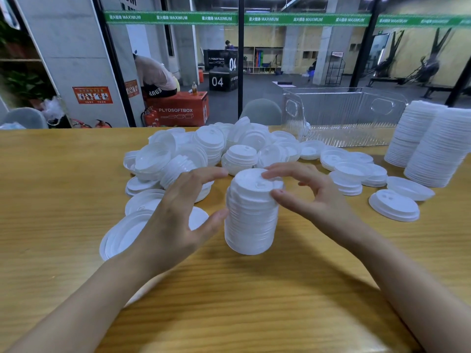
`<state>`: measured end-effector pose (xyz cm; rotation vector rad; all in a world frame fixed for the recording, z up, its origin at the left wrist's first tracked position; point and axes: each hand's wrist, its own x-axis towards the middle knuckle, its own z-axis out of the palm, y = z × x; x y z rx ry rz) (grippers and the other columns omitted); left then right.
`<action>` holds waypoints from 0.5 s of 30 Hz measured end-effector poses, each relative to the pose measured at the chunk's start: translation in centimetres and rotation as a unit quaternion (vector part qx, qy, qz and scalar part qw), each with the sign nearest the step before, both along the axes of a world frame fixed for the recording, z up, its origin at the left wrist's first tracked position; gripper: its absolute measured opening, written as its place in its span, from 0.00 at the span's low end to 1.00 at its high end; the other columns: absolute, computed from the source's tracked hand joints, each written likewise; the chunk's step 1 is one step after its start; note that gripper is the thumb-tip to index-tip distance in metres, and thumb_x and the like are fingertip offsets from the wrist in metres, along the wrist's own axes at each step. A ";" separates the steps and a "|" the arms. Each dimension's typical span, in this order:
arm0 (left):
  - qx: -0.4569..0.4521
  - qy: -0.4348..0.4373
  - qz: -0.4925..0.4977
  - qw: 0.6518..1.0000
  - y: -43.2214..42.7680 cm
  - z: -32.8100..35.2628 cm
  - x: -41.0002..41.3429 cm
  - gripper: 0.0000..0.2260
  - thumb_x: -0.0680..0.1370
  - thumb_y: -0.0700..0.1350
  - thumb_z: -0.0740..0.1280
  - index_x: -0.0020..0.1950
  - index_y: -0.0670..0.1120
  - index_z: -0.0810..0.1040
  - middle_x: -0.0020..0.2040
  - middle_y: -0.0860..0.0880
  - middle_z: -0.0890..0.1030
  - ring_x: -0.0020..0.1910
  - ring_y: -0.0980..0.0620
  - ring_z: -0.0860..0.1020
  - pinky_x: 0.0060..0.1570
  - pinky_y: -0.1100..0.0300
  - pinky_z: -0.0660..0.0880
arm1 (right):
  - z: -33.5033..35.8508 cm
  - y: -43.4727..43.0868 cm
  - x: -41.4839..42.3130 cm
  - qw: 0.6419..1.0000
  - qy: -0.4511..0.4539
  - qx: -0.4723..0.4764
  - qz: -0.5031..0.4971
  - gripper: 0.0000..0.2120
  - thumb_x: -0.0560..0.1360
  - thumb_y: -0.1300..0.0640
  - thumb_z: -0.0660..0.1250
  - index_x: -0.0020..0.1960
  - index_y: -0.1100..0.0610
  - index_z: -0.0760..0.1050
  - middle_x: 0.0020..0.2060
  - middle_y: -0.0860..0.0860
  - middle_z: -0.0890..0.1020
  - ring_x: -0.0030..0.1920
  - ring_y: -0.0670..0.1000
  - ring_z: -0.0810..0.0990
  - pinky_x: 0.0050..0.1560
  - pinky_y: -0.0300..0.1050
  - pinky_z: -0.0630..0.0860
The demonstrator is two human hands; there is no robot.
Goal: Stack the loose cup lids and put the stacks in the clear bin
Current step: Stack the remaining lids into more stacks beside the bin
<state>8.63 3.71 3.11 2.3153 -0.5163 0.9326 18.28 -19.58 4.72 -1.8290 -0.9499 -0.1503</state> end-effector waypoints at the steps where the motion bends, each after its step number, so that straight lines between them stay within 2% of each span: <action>1: 0.010 -0.005 -0.006 1.000 -0.1 0.0 0.1 0.21 0.76 0.52 0.66 0.68 0.53 0.68 0.64 0.60 0.73 0.65 0.59 0.71 0.64 0.69 0.64 | 0.0 0.0 0.0 1.000 -0.003 -0.001 -0.001 0.16 0.69 0.39 0.68 0.56 0.41 0.80 0.59 0.35 0.80 0.64 0.42 0.71 0.56 0.26 0.63; 7: 0.026 -0.015 -0.016 0.999 -0.1 -0.2 0.3 0.19 0.77 0.51 0.66 0.67 0.50 0.70 0.64 0.57 0.74 0.65 0.57 0.72 0.63 0.66 0.68 | -0.3 0.2 -0.1 1.000 -0.015 -0.005 0.000 0.15 0.69 0.39 0.68 0.55 0.39 0.80 0.58 0.36 0.80 0.65 0.43 0.71 0.57 0.26 0.63; 12: 0.022 -0.008 -0.018 1.000 0.1 -0.3 0.4 0.18 0.77 0.51 0.66 0.66 0.51 0.72 0.65 0.55 0.76 0.67 0.55 0.72 0.65 0.52 0.70 | -0.5 0.3 0.0 1.000 -0.026 -0.004 -0.002 0.15 0.69 0.39 0.69 0.55 0.39 0.80 0.58 0.36 0.80 0.66 0.44 0.70 0.61 0.29 0.63; 15: 0.022 -0.004 -0.018 1.000 0.1 -0.3 0.4 0.18 0.76 0.51 0.67 0.65 0.52 0.72 0.65 0.57 0.75 0.66 0.55 0.73 0.63 0.49 0.71 | -0.6 0.3 0.0 0.999 -0.036 -0.012 -0.005 0.15 0.69 0.39 0.69 0.55 0.39 0.80 0.58 0.36 0.79 0.66 0.45 0.70 0.64 0.31 0.64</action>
